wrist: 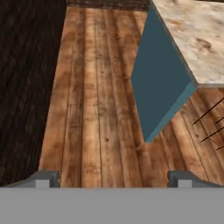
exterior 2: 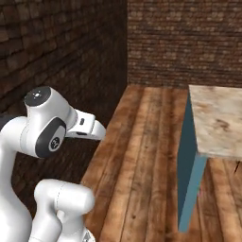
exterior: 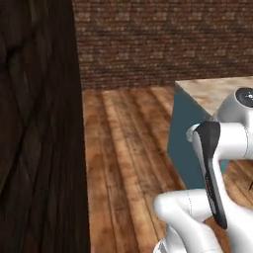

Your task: There is a tray on the dining counter. Grab the cup, mug, and pitcher and place them on the tray. The pitcher may be placed next to the tray if it cannot fit the tray.

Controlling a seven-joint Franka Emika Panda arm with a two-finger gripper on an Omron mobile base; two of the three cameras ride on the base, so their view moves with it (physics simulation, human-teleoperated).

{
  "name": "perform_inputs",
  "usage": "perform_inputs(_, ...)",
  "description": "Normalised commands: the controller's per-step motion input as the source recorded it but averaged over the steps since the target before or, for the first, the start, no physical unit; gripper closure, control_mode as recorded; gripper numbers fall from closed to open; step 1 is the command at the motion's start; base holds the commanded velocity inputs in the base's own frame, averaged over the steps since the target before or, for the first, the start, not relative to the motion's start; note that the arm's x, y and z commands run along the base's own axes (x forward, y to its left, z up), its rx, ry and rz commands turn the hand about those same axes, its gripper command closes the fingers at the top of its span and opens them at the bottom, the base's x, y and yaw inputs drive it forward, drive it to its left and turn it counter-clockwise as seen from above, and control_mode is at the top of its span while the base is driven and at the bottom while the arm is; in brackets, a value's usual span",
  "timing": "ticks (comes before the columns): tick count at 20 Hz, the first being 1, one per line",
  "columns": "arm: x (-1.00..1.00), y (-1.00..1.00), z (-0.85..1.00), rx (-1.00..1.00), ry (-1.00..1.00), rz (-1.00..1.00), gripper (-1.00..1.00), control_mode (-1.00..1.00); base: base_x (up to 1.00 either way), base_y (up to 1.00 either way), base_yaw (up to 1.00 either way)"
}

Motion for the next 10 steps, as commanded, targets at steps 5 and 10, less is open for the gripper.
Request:
perform_inputs(5, 0.00, 0.00, 0.00, 0.00, 0.00, 0.00, -1.00, 1.00, 1.00, 0.82, -0.02)
perform_inputs(10, 0.00, 0.00, 0.00, 0.00, 0.00, 0.00, -1.00, 1.00, 1.00, 0.03, -0.04)
